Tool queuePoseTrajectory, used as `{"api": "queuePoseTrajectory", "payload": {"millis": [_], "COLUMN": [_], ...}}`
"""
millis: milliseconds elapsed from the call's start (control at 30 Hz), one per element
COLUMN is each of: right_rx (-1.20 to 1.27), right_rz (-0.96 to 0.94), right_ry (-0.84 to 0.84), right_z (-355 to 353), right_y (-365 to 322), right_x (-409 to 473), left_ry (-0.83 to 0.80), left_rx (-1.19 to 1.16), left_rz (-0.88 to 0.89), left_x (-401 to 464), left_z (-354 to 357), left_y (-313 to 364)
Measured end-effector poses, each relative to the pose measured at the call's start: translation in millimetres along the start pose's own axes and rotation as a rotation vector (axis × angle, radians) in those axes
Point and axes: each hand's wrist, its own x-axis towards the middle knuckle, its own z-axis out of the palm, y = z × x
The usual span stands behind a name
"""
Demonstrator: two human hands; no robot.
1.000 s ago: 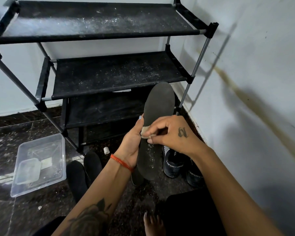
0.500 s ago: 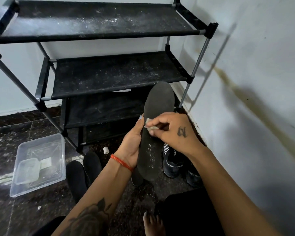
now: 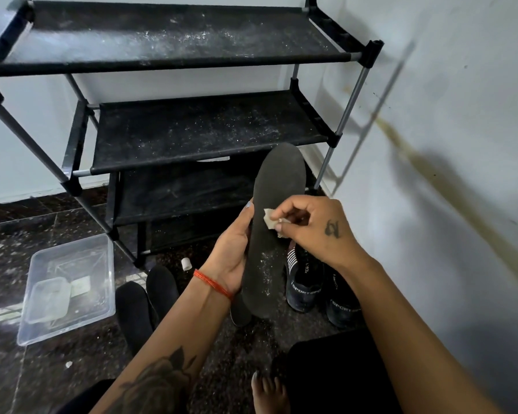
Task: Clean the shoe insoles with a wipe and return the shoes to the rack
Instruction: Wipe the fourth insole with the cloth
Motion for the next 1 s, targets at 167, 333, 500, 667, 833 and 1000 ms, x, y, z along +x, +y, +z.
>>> {"api": "queuePoseTrajectory", "payload": {"millis": [167, 333, 500, 667, 833, 1000], "right_rx": [0.089, 0.14, 0.158, 0.079, 0.084, 0.301], "right_rz": [-0.051, 0.037, 0.053, -0.097, -0.137, 0.027], "right_ry": [-0.189, -0.236, 0.004, -0.061, -0.235, -0.201], "right_z": [5.8, -13.6, -8.6, 8.8, 8.6, -13.9], "right_y": [-8.6, -8.5, -5.1, -10.3, -14.4, -5.6], "right_x": [-3.0, -3.7, -0.4, -1.7, -5.1, -1.4], "left_ry": [-0.043, -0.02, -0.006, -0.037, -0.056, -0.02], "left_rx": [-0.062, -0.013, -0.018, -0.031, -0.043, -0.021], "left_rz": [-0.023, -0.009, -0.006, -0.025, -0.051, -0.057], "left_x": [-1.1, 1.4, 2.4, 0.1, -0.5, 0.0], "left_z": [0.2, -3.0, -3.2, -2.7, -2.3, -2.0], "left_y": [3.4, 3.9, 2.0, 2.4, 1.4, 3.2]}}
